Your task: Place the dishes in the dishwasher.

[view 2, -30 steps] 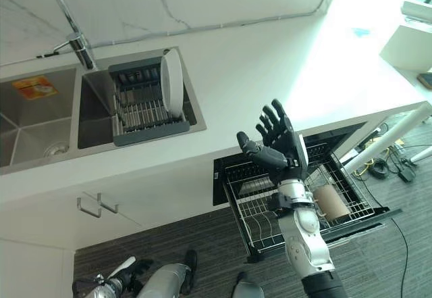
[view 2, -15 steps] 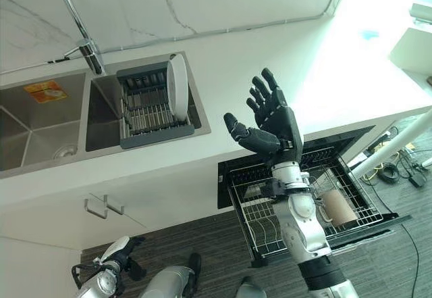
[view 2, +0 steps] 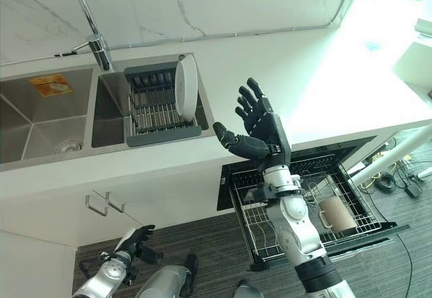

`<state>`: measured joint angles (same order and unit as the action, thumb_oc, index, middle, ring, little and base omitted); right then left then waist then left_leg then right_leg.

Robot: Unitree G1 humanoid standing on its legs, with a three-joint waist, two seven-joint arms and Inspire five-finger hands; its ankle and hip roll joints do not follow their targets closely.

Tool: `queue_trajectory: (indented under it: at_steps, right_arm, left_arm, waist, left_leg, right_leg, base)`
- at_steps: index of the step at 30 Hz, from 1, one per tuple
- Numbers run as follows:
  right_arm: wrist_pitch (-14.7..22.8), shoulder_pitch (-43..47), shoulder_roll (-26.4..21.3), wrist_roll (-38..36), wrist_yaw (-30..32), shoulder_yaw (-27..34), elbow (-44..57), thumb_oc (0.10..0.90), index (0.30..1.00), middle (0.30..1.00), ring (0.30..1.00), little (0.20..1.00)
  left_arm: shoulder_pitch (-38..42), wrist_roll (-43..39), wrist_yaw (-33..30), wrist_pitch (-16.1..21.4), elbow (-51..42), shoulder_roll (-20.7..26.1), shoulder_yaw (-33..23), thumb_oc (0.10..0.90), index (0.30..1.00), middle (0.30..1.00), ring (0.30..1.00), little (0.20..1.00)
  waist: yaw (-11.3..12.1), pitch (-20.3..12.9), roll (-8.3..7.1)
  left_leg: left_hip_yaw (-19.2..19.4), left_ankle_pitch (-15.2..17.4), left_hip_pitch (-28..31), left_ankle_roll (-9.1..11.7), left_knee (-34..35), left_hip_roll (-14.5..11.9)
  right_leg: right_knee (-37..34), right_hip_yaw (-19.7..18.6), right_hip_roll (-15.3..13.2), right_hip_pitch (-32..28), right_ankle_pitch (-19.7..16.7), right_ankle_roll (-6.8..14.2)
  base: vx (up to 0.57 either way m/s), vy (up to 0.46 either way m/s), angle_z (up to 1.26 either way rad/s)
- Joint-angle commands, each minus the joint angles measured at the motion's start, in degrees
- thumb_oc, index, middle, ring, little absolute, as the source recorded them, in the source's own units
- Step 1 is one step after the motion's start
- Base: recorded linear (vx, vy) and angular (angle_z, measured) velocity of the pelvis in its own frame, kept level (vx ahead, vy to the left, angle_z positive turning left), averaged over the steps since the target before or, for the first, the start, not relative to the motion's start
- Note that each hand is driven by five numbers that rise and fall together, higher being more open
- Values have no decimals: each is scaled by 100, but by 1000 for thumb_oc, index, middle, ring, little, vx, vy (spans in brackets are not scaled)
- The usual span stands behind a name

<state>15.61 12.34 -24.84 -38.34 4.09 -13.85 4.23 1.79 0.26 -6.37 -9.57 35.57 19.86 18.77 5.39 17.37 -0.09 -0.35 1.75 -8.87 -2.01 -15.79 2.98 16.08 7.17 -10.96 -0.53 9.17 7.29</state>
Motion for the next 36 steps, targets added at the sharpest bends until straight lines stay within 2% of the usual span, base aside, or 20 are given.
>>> queue_trajectory:
  at_steps: [1, 6, 8, 9, 10, 14, 19, 26, 36]
  right_arm:
    - [443, 418, -13, -10, -169, 257, 563, 800, 900, 900, 900, 900]
    - [333, 470, 38, -178, -101, 187, 503, 800, 900, 900, 900, 900]
    - [427, 559, 87, -47, 178, 136, 483, 800, 900, 900, 900, 900]
    - [492, 669, 104, 70, 366, 129, 431, 800, 900, 900, 900, 900]
    - [434, 851, 109, 187, 570, 89, 448, 800, 900, 900, 900, 900]
    - [355, 1138, 116, 393, 1107, -36, 381, 800, 900, 900, 900, 900]
    - [490, 1595, 91, 749, 1840, 5, 92, 800, 900, 900, 900, 900]
    - [367, 2005, -32, 782, 2092, 118, -165, 800, 900, 900, 900, 900]
    - [329, 2327, 28, 276, 1945, 197, -607, 800, 900, 900, 900, 900]
  left_arm:
    - [9, -560, 345, 171, -272, -85, 98, 800, 900, 900, 900, 900]
    - [-212, -883, 611, 128, -198, -320, 146, 800, 900, 900, 900, 900]
    - [-303, -984, 699, 137, -122, -398, 150, 800, 900, 900, 900, 900]
    - [-341, -724, 688, 138, -94, -419, 179, 800, 900, 900, 900, 900]
    - [-351, -49, 566, 282, -14, -306, 350, 800, 900, 900, 900, 900]
    - [-358, 226, 586, 339, 143, -313, 536, 800, 900, 900, 900, 900]
    - [-293, 631, 674, 453, 321, -262, 868, 800, 900, 900, 900, 900]
    - [-256, 1088, 724, 579, 611, -194, 1093, 800, 900, 900, 900, 900]
    - [-339, 1742, 820, 684, 884, -46, 1327, 800, 900, 900, 900, 900]
  waist:
    - [114, -273, 70]
    - [222, -259, 24]
    - [296, -252, 14]
    - [353, -242, 2]
    - [407, -228, -20]
    - [481, -220, -23]
    - [571, -166, -43]
    - [623, -142, -93]
    - [741, -89, -124]
  left_leg:
    - [67, 984, 362, 281, -140, -434]
    - [54, 990, 377, 298, -140, -440]
    - [52, 984, 361, 298, -140, -447]
    - [38, 985, 353, 292, -140, -448]
    - [2, 986, 346, 300, -140, -433]
    - [-25, 994, 369, 296, -140, -424]
    - [-84, 988, 338, 287, -140, -420]
    - [-140, 978, 301, 296, -140, -410]
    - [-248, 968, 273, 295, -140, -384]
  right_leg:
    - [111, 278, 35, 208, 97, 53]
    - [111, 364, 6, 161, 104, 56]
    - [111, 414, -22, 160, 100, 61]
    - [111, 446, -39, 158, 99, 66]
    - [111, 477, -63, 162, 84, 83]
    - [111, 495, -94, 135, 89, 95]
    - [111, 534, -118, 149, 70, 114]
    - [111, 573, -135, 178, 48, 133]
    - [111, 664, -180, 181, 26, 164]
  base:
    - [0, 0, 0]
    - [18, -22, 8]
    - [3, -31, 7]
    - [1, -59, 7]
    - [18, -53, 8]
    - [34, -10, 1]
    - [18, -17, 1]
    - [18, -18, 3]
    - [24, -10, 5]
